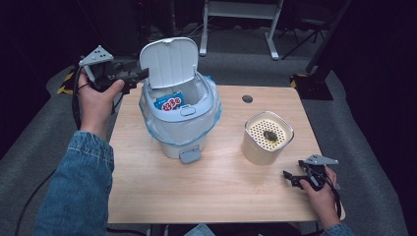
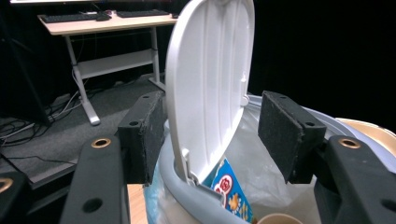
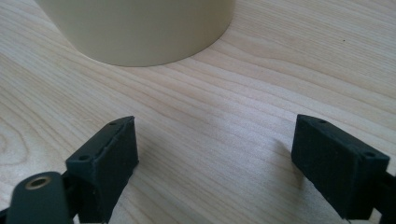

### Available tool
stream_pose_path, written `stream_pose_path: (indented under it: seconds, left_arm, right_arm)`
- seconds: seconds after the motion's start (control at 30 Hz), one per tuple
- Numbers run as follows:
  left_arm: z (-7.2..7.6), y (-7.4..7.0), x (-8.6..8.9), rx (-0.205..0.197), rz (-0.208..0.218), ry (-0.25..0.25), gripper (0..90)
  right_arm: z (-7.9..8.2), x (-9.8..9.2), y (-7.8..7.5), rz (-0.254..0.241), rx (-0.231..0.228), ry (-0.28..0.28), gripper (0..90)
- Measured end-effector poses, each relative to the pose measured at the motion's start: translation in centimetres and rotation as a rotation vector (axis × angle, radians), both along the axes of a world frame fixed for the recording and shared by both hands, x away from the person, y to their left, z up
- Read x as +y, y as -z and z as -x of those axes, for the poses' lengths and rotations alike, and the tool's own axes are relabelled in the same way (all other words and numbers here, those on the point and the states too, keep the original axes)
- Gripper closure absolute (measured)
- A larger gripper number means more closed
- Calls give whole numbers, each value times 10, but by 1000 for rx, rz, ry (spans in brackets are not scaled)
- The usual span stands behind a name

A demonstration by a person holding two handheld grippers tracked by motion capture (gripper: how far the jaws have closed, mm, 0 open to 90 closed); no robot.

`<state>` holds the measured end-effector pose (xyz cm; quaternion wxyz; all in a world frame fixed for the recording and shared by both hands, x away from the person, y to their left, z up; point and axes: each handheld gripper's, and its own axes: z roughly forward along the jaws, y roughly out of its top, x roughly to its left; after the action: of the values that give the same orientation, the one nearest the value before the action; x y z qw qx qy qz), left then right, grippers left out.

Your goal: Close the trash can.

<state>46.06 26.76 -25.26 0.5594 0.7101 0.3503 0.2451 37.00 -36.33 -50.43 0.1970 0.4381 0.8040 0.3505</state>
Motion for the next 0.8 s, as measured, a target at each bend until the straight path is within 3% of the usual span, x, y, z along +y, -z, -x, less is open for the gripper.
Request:
stream_pose_path:
  seconds: [0.1, 0.33, 0.63, 0.8]
  left_arm:
    - [-6, -1, -1, -1, -41, -20, 373]
    - [-13, 0, -1, 6, -6, 29, 412]
    - [-3, -4, -3, 22, -2, 116, 441]
    - [7, -5, -10, 22, -36, 152, 421]
  right_arm:
    - [0, 0, 0, 0, 0, 0, 146]
    - [0, 0, 0, 0, 0, 0, 146]
    - [0, 0, 0, 0, 0, 0, 146]
    - [0, 0, 0, 0, 0, 0, 146]
